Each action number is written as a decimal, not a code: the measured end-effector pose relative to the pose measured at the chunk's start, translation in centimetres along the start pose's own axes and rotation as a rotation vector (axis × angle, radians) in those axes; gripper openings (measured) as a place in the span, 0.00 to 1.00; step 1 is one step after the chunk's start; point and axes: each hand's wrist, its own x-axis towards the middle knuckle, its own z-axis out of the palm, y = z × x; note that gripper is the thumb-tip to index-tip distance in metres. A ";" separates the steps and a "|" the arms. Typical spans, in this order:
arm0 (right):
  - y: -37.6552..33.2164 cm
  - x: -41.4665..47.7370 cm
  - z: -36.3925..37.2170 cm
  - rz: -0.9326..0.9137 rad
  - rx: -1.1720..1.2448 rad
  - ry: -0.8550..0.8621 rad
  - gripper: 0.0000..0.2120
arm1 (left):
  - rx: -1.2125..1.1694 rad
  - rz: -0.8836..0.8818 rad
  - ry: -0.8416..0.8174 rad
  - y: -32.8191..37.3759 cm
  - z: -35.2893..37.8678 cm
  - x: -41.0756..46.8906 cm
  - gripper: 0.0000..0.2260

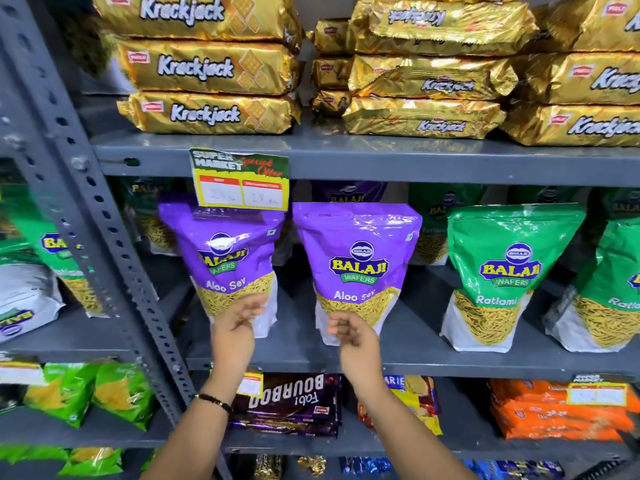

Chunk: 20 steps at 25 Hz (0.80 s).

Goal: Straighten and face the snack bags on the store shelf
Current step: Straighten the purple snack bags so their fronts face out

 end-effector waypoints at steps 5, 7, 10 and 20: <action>0.6 2.2 5.9 0.165 -0.018 -0.296 0.34 | -0.021 -0.120 0.237 1.4 -5.3 1.4 0.26; 1.5 3.0 7.6 0.206 -0.031 -0.366 0.38 | 0.024 -0.229 0.101 0.8 -6.0 2.3 0.37; 2.0 3.8 9.3 0.265 -0.031 -0.388 0.39 | 0.042 -0.358 -0.016 0.5 -6.8 3.9 0.45; 3.0 3.7 8.6 0.247 -0.068 -0.438 0.37 | 0.037 -0.452 -0.153 0.5 -7.8 2.7 0.41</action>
